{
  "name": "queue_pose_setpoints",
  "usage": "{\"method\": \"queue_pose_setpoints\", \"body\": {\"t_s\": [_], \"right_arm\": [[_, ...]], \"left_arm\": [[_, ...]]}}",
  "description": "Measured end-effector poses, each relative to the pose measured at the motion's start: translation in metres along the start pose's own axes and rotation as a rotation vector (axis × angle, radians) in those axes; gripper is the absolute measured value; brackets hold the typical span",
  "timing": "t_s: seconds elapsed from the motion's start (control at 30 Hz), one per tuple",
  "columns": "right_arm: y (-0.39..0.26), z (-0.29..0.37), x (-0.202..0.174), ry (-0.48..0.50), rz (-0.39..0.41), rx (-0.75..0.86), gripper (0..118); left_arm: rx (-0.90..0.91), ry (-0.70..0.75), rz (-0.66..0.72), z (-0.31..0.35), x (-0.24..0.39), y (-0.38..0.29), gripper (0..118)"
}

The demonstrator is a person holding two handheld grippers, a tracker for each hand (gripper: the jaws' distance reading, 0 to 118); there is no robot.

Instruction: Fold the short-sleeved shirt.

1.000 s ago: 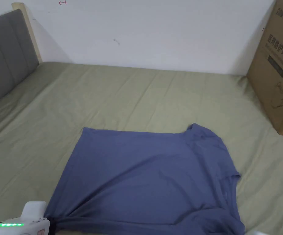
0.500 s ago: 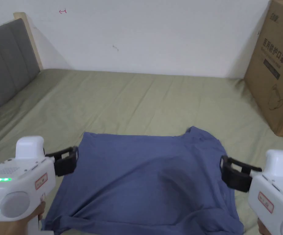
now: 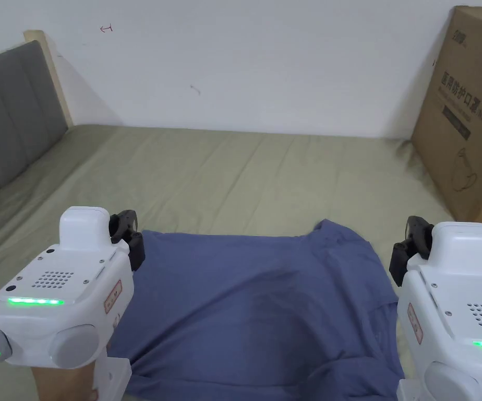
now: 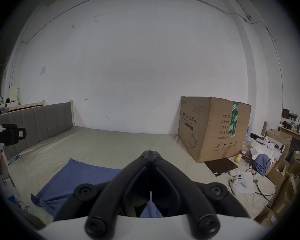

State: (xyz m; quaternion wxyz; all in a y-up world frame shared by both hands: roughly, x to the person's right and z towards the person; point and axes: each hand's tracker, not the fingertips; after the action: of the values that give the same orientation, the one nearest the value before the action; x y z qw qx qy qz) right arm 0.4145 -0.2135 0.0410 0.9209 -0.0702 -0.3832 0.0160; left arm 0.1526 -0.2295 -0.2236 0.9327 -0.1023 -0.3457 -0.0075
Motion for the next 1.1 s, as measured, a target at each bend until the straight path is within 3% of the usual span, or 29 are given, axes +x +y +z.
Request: {"method": "queue_pose_setpoints", "body": {"t_s": [0.43,0.5,0.53,0.63,0.67,0.7,0.9,0.97,1.0,1.1], "right_arm": [[-0.016,-0.004,0.008,0.019,-0.027,-0.058,0],[-0.021,-0.005,0.009,0.022,-0.025,-0.077,0],[-0.023,-0.006,0.009,0.024,-0.023,-0.087,0],[-0.032,-0.01,0.009,0.019,-0.004,-0.128,0],[-0.035,-0.011,0.009,0.021,-0.004,-0.137,0],[-0.038,-0.011,0.01,0.019,-0.005,-0.149,0],[-0.052,-0.01,0.013,0.015,-0.023,-0.197,0],[-0.056,-0.009,0.016,0.008,-0.024,-0.212,0],[-0.058,-0.008,0.017,0.006,-0.026,-0.22,0],[-0.067,-0.008,0.023,-0.007,-0.032,-0.255,0]], "left_arm": [[-0.452,0.091,0.109,-0.009,-0.064,-0.08,0],[-0.524,0.054,0.132,-0.008,-0.078,-0.096,2],[-0.563,0.03,0.162,-0.008,-0.085,-0.103,16],[-0.682,0.058,0.17,-0.008,-0.092,-0.125,83],[-0.702,0.086,0.148,-0.007,-0.093,-0.131,94],[-0.708,0.112,0.112,-0.006,-0.093,-0.137,97],[-0.795,0.154,0.067,-0.022,-0.101,-0.172,97],[-0.819,0.18,0.058,-0.029,-0.103,-0.186,89],[-0.834,0.182,0.053,-0.032,-0.104,-0.19,78],[-0.88,0.113,0.081,-0.037,-0.103,-0.202,16]]}}
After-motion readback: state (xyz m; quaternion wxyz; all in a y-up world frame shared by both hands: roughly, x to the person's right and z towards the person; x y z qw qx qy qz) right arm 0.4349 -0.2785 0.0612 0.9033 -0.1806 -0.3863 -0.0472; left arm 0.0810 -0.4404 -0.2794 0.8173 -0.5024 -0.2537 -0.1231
